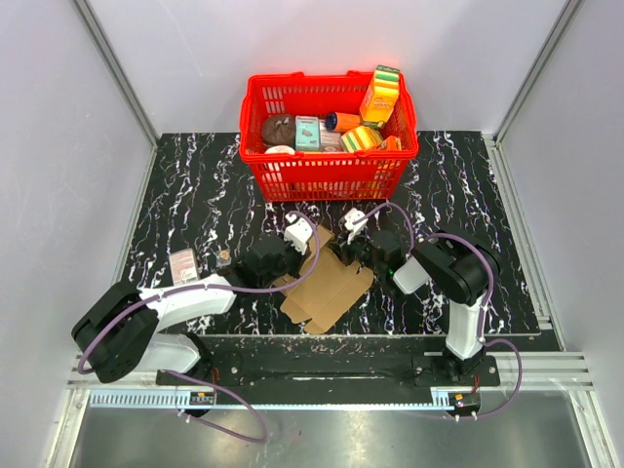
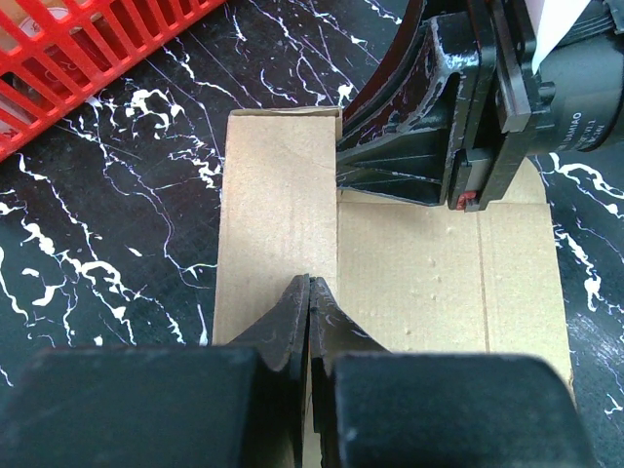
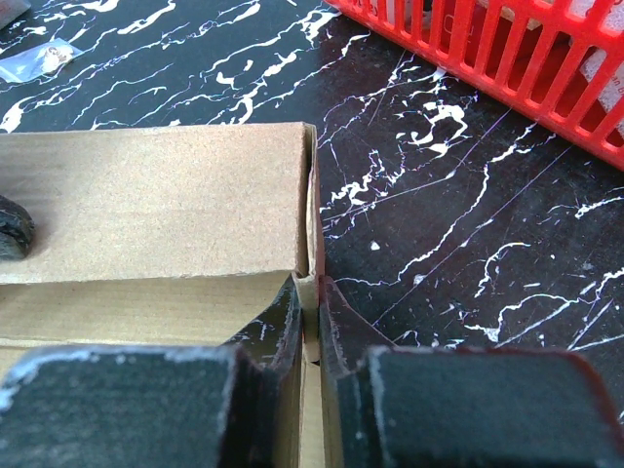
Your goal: Fold the paper box
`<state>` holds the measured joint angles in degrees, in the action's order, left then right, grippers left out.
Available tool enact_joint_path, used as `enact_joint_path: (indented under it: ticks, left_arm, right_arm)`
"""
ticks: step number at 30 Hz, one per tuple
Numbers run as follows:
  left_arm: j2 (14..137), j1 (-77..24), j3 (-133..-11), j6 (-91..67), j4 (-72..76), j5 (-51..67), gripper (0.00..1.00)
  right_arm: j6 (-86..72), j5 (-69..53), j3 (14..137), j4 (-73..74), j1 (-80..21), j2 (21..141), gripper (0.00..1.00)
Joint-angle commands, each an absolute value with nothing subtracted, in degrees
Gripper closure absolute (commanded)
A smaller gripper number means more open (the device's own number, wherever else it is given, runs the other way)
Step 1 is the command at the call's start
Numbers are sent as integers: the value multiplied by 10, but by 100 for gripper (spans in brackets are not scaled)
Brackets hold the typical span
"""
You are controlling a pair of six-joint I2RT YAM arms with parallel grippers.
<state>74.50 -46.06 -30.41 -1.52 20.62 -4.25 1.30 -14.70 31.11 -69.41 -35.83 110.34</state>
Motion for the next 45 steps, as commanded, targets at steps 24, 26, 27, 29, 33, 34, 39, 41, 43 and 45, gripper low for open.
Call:
enact_joint_path:
  ticks: [24, 26, 27, 29, 33, 34, 39, 41, 43, 45]
  left_arm:
    - [705, -452, -308, -30, 200, -48, 90]
    - [693, -451, -313, -30, 195, -51, 87]
    - [688, -452, -314, -28, 188, -51, 87]
    - [677, -451, -319, -27, 180, -51, 86]
    - [658, -451, -329, -24, 161, -50, 85]
    - [654, -452, -330, -24, 157, -50, 85]
    - [627, -452, -339, -27, 130, -47, 84]
    - [615, -452, -343, -32, 113, -41, 81]
    - [608, -453, -352, -35, 99, -33, 68]
    - [605, -457, -370, -34, 67, -28, 50]
  right_arm:
    - [4, -168, 271, -732, -358, 1044, 57]
    - [-13, -165, 263, -735, -358, 1036, 57]
    - [-16, -164, 260, -735, -358, 1033, 56]
    - [-22, -161, 251, -736, -358, 1019, 56]
    - [-38, -155, 235, -734, -357, 987, 55]
    - [-40, -152, 233, -727, -358, 972, 55]
    - [-87, -108, 229, -649, -358, 898, 55]
    - [-103, -104, 238, -602, -358, 869, 55]
    - [-135, -102, 254, -517, -358, 822, 57]
    - [-169, -95, 262, -426, -359, 762, 57]
